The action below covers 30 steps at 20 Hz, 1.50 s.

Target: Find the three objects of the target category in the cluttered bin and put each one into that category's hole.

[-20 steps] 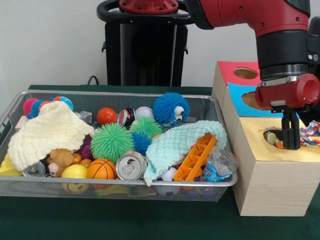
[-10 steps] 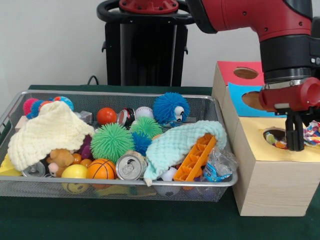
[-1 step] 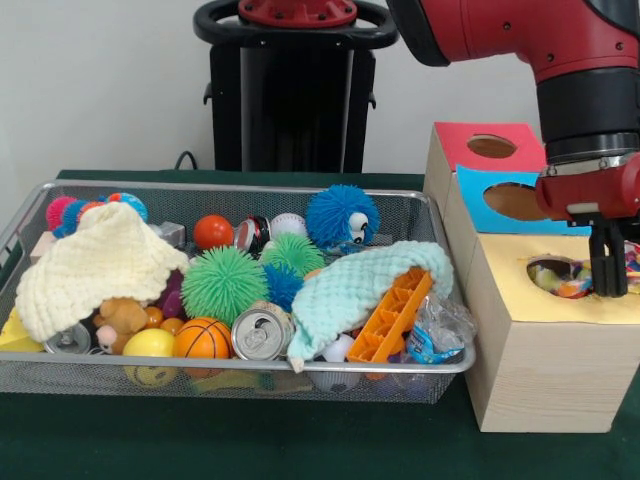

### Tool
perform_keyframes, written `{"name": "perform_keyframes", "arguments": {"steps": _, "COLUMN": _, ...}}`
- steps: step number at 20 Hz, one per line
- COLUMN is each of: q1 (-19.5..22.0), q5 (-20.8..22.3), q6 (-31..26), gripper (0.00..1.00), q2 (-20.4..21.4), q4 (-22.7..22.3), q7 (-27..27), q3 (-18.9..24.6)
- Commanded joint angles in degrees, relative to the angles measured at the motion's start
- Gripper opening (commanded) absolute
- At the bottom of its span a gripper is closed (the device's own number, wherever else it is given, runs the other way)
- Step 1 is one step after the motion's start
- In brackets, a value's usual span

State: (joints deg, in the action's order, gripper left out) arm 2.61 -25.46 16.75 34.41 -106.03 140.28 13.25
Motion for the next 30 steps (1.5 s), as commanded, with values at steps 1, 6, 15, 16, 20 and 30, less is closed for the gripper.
{"name": "perform_keyframes", "arguments": {"steps": 1, "q1": 0.0, "q5": -2.2, "q6": 2.8, "gripper": 0.00, "q2": -1.0, "q4": -5.8, "q7": 17.1, "q3": 2.0}}
{"name": "perform_keyframes", "arguments": {"steps": 6, "q1": 0.5, "q5": -1.4, "q6": 3.6, "gripper": 0.00, "q2": -1.3, "q4": -6.5, "q7": 17.6, "q3": 2.5}}
{"name": "perform_keyframes", "arguments": {"steps": 15, "q1": -0.2, "q5": -2.9, "q6": 3.5, "gripper": 0.00, "q2": -0.9, "q4": -6.6, "q7": 16.1, "q3": 1.5}}
{"name": "perform_keyframes", "arguments": {"steps": 16, "q1": -0.5, "q5": -3.4, "q6": 3.4, "gripper": 0.00, "q2": -0.7, "q4": -6.6, "q7": 15.6, "q3": 0.8}}
{"name": "perform_keyframes", "arguments": {"steps": 20, "q1": 0.5, "q5": -2.2, "q6": 3.2, "gripper": 0.00, "q2": -1.0, "q4": -6.5, "q7": 14.4, "q3": 0.3}}
{"name": "perform_keyframes", "arguments": {"steps": 30, "q1": 2.4, "q5": 0.4, "q6": 4.5, "gripper": 0.00, "q2": -2.3, "q4": -6.7, "q7": 13.5, "q3": 0.2}}
